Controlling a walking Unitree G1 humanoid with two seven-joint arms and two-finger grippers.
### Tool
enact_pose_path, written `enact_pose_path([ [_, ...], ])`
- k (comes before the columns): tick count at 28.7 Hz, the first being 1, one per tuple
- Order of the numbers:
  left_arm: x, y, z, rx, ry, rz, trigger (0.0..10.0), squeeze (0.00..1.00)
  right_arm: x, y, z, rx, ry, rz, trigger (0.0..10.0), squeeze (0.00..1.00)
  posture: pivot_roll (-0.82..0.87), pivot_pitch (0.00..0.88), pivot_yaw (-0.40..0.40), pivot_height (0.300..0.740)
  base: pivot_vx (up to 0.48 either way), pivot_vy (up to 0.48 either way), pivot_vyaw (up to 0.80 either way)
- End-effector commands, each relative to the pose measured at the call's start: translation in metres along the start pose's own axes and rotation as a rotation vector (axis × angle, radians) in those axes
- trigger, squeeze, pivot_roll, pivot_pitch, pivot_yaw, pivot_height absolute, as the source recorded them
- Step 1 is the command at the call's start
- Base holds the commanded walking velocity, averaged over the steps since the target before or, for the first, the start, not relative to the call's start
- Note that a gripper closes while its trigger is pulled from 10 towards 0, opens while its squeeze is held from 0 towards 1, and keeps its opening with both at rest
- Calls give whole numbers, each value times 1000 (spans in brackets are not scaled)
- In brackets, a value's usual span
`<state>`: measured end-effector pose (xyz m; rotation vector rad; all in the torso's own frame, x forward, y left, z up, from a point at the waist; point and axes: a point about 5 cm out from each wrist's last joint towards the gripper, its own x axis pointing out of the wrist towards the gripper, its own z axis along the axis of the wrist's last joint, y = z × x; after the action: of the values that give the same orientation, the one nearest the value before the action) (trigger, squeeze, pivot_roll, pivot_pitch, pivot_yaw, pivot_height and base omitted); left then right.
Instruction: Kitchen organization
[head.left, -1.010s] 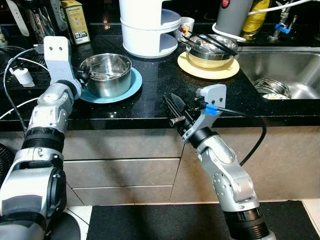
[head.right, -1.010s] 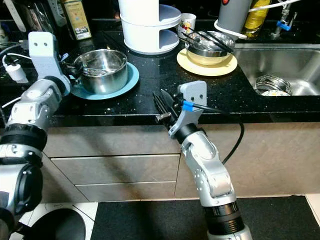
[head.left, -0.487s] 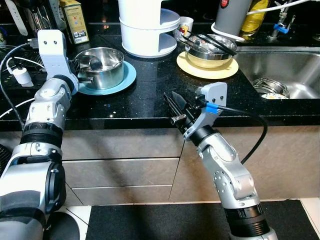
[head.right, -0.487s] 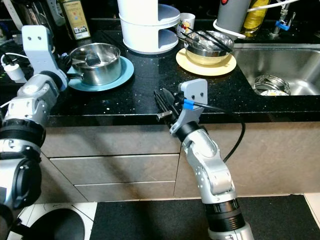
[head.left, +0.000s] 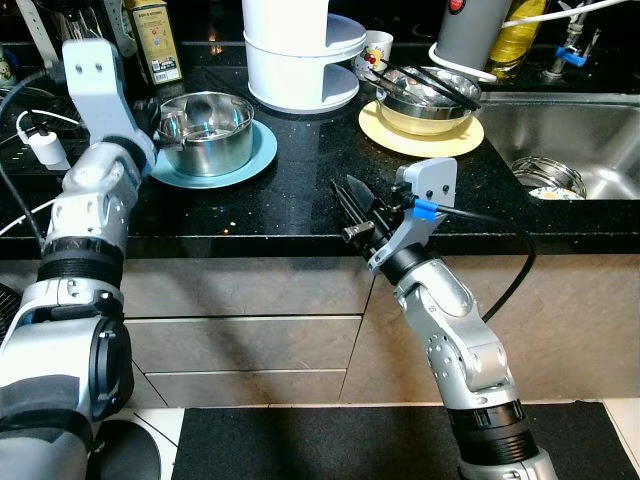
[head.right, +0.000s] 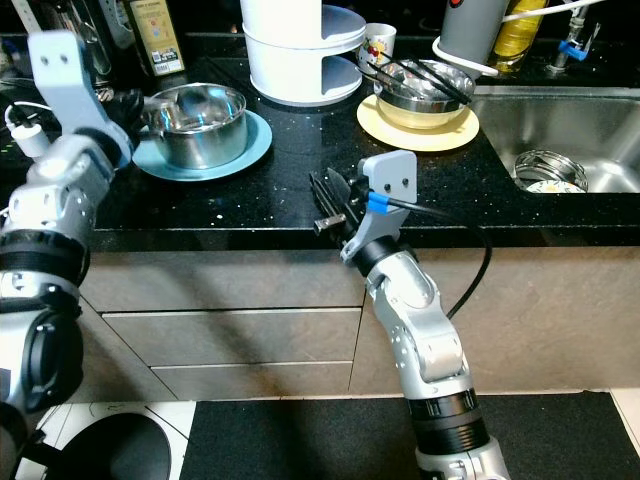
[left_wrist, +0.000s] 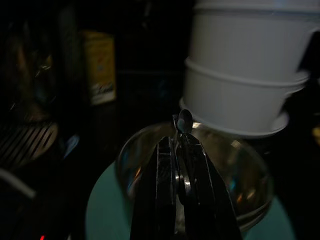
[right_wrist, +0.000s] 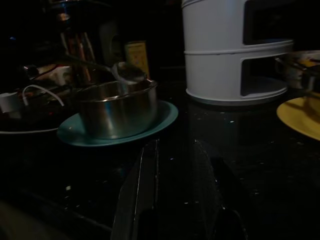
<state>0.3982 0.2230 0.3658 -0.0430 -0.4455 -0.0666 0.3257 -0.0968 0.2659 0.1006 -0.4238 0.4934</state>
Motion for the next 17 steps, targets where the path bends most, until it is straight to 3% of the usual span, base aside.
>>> enact_pose_path([
  [1, 3, -11, 30, 2, -114, -110, 0, 0, 1, -2, 2, 3, -20, -8, 10000, 0, -87, 175, -21, 740, 0, 0, 0],
  [6, 1, -19, 44, -113, -179, -201, 0, 0, 2, -3, 4, 8, -34, -19, 10000, 0, -92, 176, -17, 740, 0, 0, 0],
  [8, -6, -22, 61, -238, -282, -279, 0, 0, 2, -4, 8, 32, -56, -29, 10000, 0, -92, 177, -17, 740, 0, 0, 0],
  [10, -18, -19, 86, -485, -440, -353, 0, 0, 2, -5, 13, 86, -89, -40, 10000, 0, -91, 178, -18, 740, 0, 0, 0],
  [11, -22, -19, 89, -548, -458, -374, 0, 0, 2, -5, 15, 106, -98, -43, 10000, 0, -91, 178, -18, 740, 0, 0, 0],
  [12, -22, -19, 89, -548, -458, -374, 0, 0, 2, -5, 15, 106, -98, -43, 10000, 0, -91, 178, -18, 740, 0, 0, 0],
  [13, -26, -21, 85, -668, -420, -401, 0, 0, 2, -6, 18, 181, -118, -57, 10000, 0, -87, 180, -19, 740, 0, 0, 0],
  [15, -28, -22, 82, -702, -397, -407, 0, 0, 2, -6, 19, 207, -125, -62, 10000, 0, -87, 180, -19, 740, 0, 0, 0],
  [17, -33, -29, 63, -731, -291, -390, 0, 0, 1, -5, 20, 270, -126, -71, 10000, 0, -87, 181, -18, 740, 0, 0, 0],
])
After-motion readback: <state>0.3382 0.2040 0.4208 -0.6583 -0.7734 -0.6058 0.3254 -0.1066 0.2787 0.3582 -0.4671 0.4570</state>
